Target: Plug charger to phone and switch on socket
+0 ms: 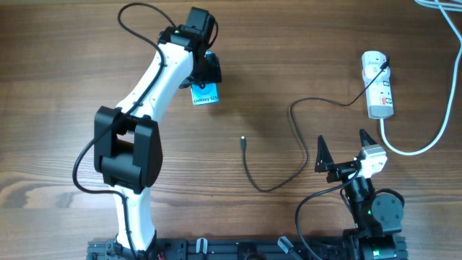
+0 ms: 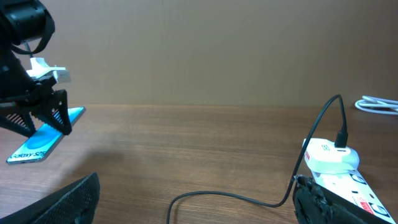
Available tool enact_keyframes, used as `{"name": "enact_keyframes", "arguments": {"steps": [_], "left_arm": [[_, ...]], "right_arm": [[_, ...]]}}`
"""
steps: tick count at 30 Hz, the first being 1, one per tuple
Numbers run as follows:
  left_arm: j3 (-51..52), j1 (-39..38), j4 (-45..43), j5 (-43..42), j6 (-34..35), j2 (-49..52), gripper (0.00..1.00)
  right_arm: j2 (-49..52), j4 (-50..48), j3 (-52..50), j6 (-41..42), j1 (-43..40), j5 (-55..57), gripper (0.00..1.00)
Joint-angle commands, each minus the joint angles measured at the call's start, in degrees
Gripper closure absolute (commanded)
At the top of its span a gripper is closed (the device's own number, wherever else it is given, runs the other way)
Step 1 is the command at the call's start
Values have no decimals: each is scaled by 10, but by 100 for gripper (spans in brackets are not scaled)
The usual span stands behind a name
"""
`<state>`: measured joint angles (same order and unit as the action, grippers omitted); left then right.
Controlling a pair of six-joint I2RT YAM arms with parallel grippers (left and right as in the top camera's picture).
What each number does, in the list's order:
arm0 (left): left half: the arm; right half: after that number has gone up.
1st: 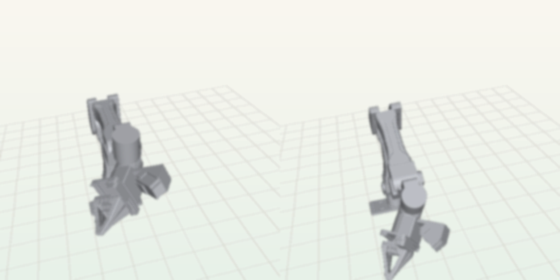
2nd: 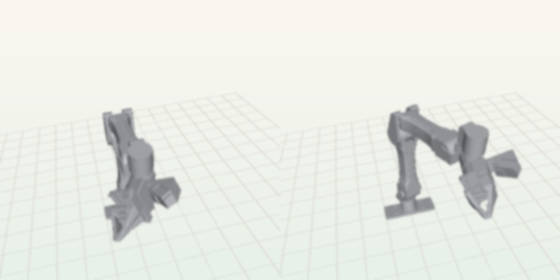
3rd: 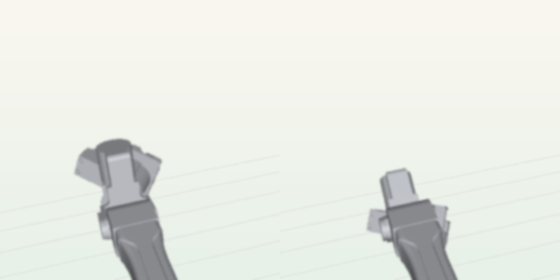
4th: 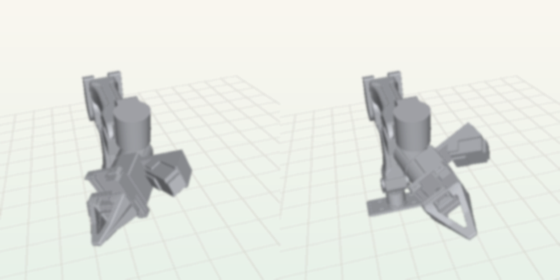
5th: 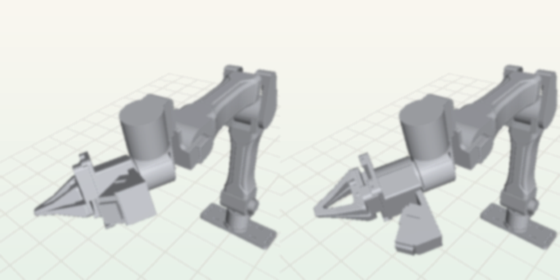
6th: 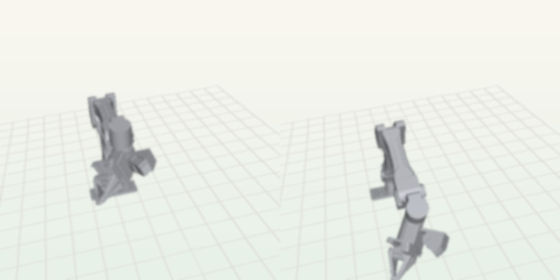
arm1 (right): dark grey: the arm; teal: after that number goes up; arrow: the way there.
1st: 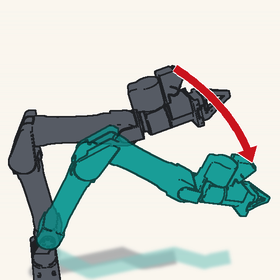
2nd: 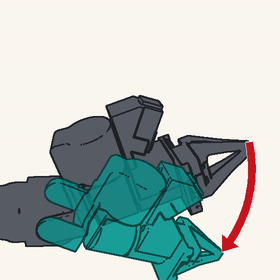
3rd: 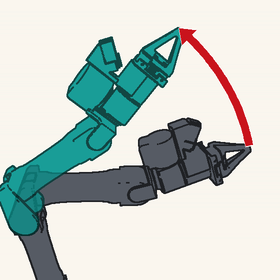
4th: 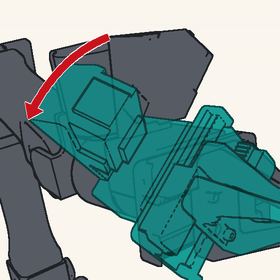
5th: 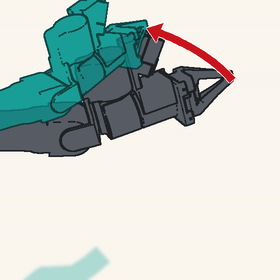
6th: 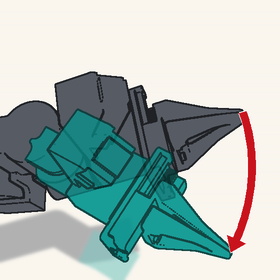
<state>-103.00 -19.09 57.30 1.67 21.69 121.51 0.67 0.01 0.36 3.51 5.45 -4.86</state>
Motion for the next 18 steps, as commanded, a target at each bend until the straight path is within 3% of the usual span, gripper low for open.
{"name": "enact_keyframes", "arguments": {"steps": [1, 7, 18], "left_arm": [[-1, -15, -10, 31, -20, 2, 35], [-1, -18, -7, 34, -14, 3, 34], [-1, -18, 45, -78, -13, 4, 35]], "right_arm": [[-2, -1, -1, -5, -1, 5, 0], [-2, -2, -1, -5, -1, 5, 0], [-2, -1, -1, -5, -1, 5, 0]]}}
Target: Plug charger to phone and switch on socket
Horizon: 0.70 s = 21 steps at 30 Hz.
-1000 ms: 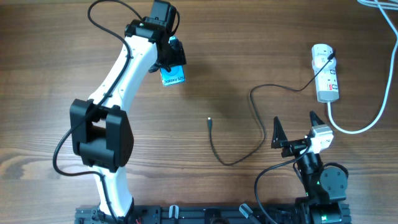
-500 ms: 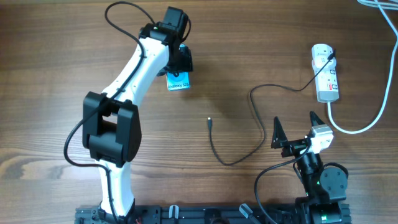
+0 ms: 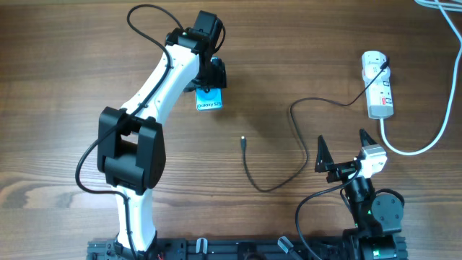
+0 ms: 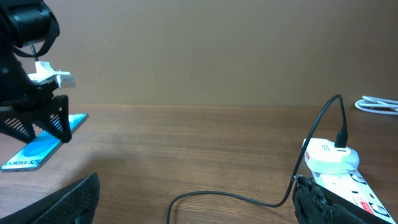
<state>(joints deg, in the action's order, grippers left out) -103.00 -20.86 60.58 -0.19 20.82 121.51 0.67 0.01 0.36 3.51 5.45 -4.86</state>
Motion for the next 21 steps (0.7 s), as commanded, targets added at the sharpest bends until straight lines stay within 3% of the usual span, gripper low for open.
{"name": "enact_keyframes", "arguments": {"steps": [1, 9, 21], "left_arm": [[-1, 0, 19, -78, -5, 4, 36], [-1, 0, 52, -172, -5, 3, 38], [-1, 27, 94, -450, -5, 0, 37]], "right_arm": [[-2, -1, -1, -5, -1, 5, 0], [-2, -1, -1, -5, -1, 5, 0], [-2, -1, -1, -5, -1, 5, 0]]}}
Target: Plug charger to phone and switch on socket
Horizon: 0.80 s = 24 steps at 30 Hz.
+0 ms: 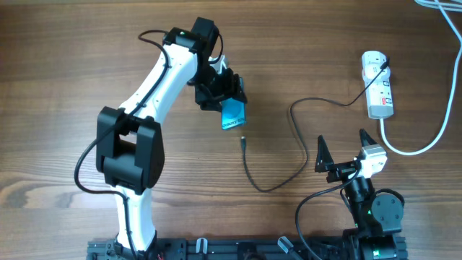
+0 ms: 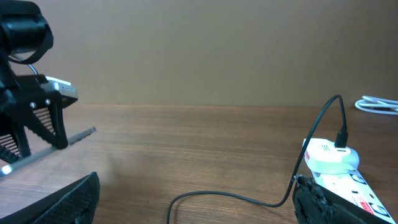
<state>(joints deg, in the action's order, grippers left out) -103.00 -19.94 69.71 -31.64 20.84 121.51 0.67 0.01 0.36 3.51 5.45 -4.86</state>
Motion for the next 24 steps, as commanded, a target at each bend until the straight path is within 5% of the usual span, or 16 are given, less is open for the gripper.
{"name": "enact_keyframes", "arguments": {"steps": [1, 8, 24], "left_arm": [[-1, 22, 3, -152, -5, 0, 37], [-1, 50, 12, -241, -5, 0, 38], [-1, 67, 9, -243, 6, 0, 37]], "right_arm": [[-2, -1, -1, -5, -1, 5, 0], [-2, -1, -1, -5, -1, 5, 0], [-2, -1, -1, -5, -1, 5, 0]]}}
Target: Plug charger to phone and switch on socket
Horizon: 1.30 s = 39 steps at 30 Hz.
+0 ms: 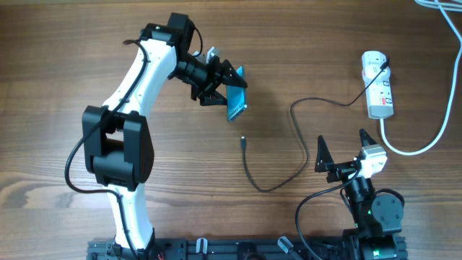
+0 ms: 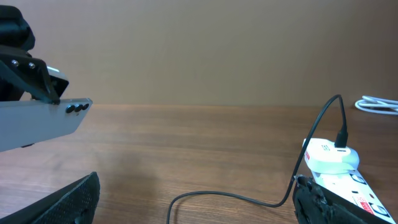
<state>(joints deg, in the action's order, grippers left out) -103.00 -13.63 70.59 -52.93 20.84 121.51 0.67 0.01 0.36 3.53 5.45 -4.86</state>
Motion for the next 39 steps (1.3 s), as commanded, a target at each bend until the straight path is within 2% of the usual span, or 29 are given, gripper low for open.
{"name": "enact_keyframes", "arguments": {"steps": [1, 3, 16, 36, 37, 39], "left_arm": [[-1, 4, 2, -30, 21, 0, 37], [-1, 4, 4, -35, 38, 0, 37], [-1, 4, 4, -135, 40, 0, 37], [-1, 4, 4, -135, 40, 0, 37], [-1, 4, 4, -135, 40, 0, 37], [-1, 4, 4, -135, 40, 0, 37]], "right_arm": [[-2, -1, -1, -5, -1, 5, 0], [-2, -2, -1, -5, -1, 5, 0], [-2, -1, -1, -5, -1, 5, 0], [-2, -2, -1, -2, -1, 0, 0], [-2, -4, -1, 11, -1, -13, 0], [-2, -9, -1, 93, -1, -70, 1]]}}
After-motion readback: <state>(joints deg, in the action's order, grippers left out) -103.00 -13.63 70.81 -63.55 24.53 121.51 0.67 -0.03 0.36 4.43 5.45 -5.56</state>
